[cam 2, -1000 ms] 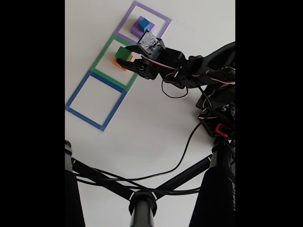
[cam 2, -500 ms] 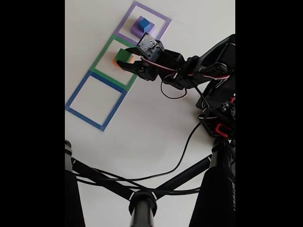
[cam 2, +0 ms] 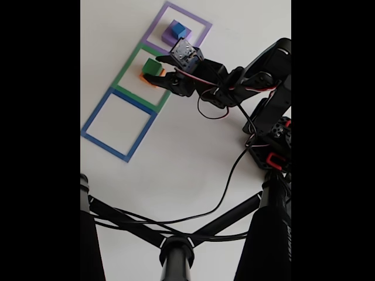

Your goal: Tower of hanoi

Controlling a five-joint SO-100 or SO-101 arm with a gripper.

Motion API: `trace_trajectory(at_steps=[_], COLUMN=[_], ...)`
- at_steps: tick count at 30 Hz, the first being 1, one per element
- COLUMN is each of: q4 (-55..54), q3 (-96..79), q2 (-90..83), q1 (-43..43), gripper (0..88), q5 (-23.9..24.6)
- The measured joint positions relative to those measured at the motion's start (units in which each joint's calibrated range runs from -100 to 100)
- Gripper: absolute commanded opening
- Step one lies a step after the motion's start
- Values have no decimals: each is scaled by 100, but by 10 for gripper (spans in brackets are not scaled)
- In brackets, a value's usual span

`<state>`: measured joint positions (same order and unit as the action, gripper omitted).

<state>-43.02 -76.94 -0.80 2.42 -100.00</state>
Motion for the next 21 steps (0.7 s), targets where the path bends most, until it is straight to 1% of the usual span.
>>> trace_trajectory(at_steps=[5, 9, 11, 14, 17, 19, 21], q4=[0, 0, 0, 217, 1027, 1934, 3066], q3=[-35, -122, -131, -183, -87, 157, 513], q2=[0, -51, -211, -650, -1368, -1967, -2659], q1=[8, 0, 0, -90, -196, -196, -188], gripper=[318, 325, 316, 273, 200, 134, 60], q5=[0, 0, 0, 0, 0, 0, 0])
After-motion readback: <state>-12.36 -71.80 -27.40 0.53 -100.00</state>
